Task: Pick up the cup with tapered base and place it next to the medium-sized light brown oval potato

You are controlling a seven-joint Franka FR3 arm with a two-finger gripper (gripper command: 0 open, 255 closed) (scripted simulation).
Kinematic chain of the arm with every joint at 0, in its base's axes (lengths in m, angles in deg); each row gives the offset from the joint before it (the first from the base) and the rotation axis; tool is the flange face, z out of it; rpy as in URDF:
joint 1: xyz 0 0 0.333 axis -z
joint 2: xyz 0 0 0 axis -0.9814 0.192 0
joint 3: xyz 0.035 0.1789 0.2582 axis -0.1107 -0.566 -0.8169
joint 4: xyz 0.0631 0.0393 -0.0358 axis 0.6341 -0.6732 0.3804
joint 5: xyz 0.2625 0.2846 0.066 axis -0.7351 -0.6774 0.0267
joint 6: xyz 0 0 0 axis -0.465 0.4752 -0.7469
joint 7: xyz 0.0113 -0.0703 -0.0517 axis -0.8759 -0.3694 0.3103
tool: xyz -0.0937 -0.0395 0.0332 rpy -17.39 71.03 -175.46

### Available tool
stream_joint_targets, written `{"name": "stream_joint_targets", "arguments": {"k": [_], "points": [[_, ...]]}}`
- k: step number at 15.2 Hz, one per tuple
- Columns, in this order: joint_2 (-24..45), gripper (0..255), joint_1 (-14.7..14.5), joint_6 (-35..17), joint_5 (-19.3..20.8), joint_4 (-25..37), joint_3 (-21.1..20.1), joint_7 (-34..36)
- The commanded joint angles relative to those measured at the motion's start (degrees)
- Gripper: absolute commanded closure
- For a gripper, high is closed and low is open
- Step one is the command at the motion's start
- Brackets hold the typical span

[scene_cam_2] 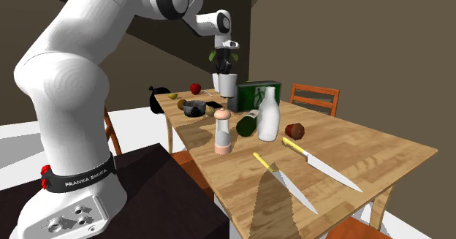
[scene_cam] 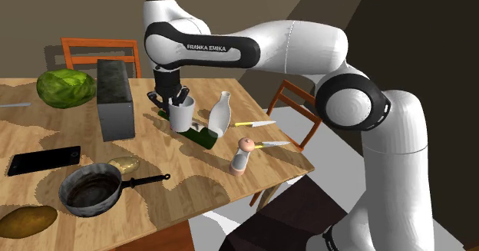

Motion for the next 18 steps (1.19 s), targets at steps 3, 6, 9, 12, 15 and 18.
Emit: {"name": "stream_joint_targets", "arguments": {"k": [3, 6, 9, 12, 15, 18], "points": [[0.3, 255, 0.1, -2.8, 0.1, -2.5, 0.0, 0.3], [0.8, 255, 0.2, -4.9, 0.3, -4.1, 0.1, 0.5], [1.4, 255, 0.2, -6.8, 0.4, -5.4, 0.2, 0.7], [2.1, 255, 0.3, -8.7, 0.6, -6.6, 0.3, 0.9], [2.9, 255, 0.3, -10.5, 0.8, -7.6, 0.4, 1.1], [3.8, 255, 0.3, -12.2, 1.0, -8.5, 0.5, 1.3]]}}
